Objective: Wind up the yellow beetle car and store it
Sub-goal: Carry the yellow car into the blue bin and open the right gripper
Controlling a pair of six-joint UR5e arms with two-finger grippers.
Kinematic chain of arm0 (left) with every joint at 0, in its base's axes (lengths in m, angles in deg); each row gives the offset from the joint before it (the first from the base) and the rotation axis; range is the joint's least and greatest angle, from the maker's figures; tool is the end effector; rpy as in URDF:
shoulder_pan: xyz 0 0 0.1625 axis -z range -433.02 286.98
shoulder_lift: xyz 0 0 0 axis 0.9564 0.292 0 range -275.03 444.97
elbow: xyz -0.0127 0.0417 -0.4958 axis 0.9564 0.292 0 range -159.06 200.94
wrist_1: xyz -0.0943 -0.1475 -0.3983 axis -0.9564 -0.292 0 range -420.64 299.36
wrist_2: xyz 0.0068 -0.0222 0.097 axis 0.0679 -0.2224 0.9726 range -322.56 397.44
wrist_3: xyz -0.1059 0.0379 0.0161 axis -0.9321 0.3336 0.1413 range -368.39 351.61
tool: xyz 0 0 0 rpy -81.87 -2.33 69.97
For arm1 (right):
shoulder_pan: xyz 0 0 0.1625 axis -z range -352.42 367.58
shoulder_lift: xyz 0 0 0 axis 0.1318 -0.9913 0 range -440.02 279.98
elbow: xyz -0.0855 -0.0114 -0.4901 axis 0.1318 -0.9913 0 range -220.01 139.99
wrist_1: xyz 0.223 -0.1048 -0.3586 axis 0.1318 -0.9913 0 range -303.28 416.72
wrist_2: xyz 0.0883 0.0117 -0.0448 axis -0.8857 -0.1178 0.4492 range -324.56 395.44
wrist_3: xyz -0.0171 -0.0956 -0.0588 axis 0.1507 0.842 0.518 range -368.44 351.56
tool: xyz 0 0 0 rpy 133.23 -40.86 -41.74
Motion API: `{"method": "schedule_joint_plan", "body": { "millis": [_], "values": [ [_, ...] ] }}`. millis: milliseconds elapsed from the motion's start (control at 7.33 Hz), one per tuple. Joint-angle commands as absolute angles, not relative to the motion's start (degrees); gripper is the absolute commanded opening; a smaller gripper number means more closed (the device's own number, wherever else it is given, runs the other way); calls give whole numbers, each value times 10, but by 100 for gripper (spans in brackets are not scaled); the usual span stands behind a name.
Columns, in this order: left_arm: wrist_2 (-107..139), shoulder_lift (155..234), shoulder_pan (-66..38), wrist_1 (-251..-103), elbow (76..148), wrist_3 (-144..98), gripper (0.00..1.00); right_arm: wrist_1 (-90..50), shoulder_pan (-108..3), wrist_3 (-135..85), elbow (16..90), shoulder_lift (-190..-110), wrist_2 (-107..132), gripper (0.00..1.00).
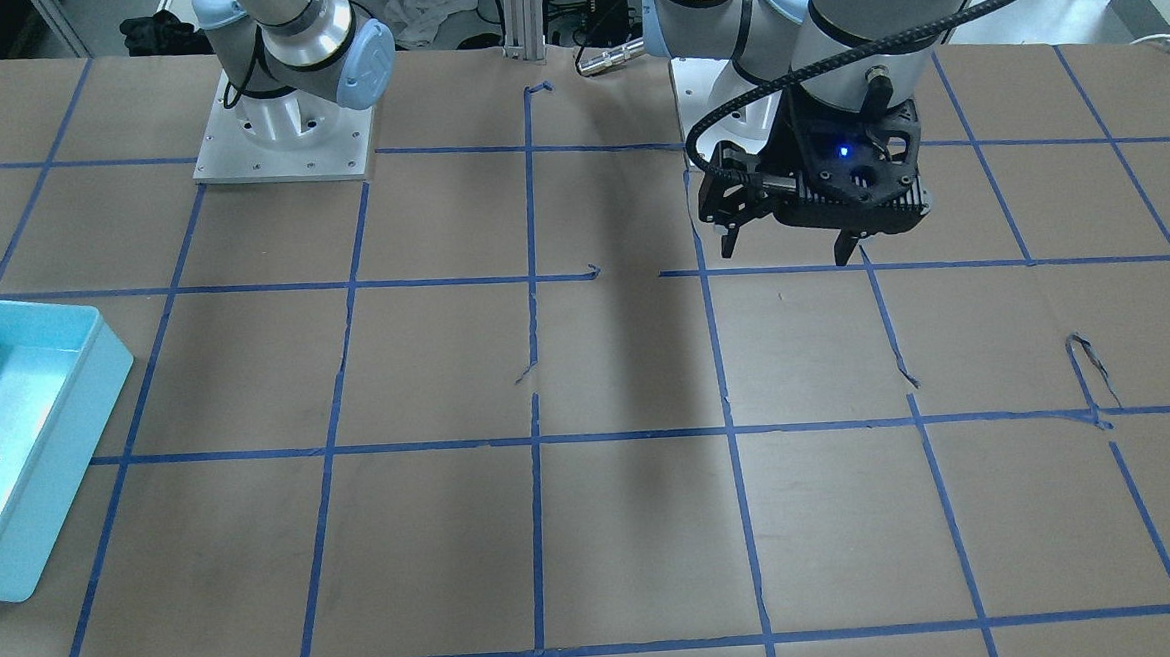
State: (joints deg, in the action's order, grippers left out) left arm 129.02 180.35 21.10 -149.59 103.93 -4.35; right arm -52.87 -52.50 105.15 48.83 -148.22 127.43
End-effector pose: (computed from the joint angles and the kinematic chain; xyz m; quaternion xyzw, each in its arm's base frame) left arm -0.1704 -0.5548 0.5610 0.0709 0.9971 -0.0234 0.0138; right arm -0.2221 -0.6452 0.3633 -0.6669 0.7449 0.0194 0.0032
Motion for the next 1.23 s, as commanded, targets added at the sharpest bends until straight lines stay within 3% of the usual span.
{"method": "schedule_joint_plan", "body": {
  "millis": [0,273,409,545,682,1091],
  "values": [
    [1289,1802,211,-1496,1039,-44,100,-650,-493,1077,587,-1473,1309,0],
    [1290,1802,212,-1496,1040,-43,100,-694,-493,1083,627,-1469,1323,3],
    [1289,1802,212,-1496,1041,-43,100,-694,-493,1085,627,-1468,1322,31],
    [1289,1802,211,-1496,1041,-43,100,-685,-493,1080,626,-1469,1322,78],
    [1289,1802,211,-1496,1041,-43,100,-682,-493,1077,620,-1477,1321,100],
    [1293,1803,211,-1496,1041,-43,100,-558,-509,1055,550,-1559,1298,100]
  ]
}}
